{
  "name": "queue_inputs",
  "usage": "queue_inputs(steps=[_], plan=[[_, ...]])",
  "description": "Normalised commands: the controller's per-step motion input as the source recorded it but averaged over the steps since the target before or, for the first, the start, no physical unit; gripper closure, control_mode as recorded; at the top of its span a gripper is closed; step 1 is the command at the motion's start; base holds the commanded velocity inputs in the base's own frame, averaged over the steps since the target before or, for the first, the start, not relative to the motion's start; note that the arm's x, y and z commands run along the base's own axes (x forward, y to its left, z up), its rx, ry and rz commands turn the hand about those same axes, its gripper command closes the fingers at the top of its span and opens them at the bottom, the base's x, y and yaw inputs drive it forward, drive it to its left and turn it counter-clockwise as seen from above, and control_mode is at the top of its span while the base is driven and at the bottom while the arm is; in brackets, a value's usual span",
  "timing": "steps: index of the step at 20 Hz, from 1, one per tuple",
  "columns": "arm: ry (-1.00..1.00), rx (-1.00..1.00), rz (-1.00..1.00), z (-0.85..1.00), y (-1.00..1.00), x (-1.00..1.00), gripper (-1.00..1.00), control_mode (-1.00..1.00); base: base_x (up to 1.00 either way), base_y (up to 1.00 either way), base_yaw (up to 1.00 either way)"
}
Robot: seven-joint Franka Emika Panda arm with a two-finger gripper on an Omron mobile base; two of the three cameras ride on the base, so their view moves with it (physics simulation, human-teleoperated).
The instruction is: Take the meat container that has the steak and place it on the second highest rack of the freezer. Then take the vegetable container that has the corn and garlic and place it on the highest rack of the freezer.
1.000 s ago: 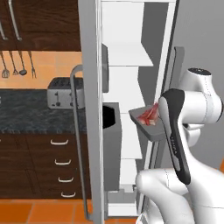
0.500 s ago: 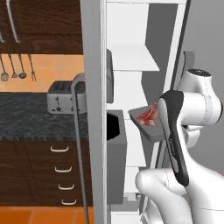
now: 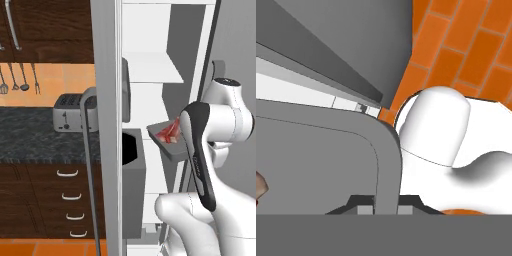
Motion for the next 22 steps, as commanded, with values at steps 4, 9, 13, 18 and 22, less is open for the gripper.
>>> queue_inputs(steps=[4, 9, 13, 18, 22], plan=[[-0.09, 0.00, 0.00, 0.00, 0.08, 0.10, 1.00, -1.00, 0.04, 0.02, 0.00], [-0.18, 0.03, -0.04, 0.00, 0.00, 0.46, 1.00, -1.00, 0.00, 0.00, 0.00], [-0.12, 0.00, -0.11, -0.08, 0.00, 0.40, 1.00, -1.00, 0.00, 0.00, 0.00], [-0.11, 0.00, -0.11, -0.17, 0.00, 0.26, 1.00, -1.00, 0.00, 0.00, 0.00], [0.00, 0.00, -0.02, -0.02, -0.02, 0.24, 1.00, -1.00, 0.00, 0.00, 0.00]])
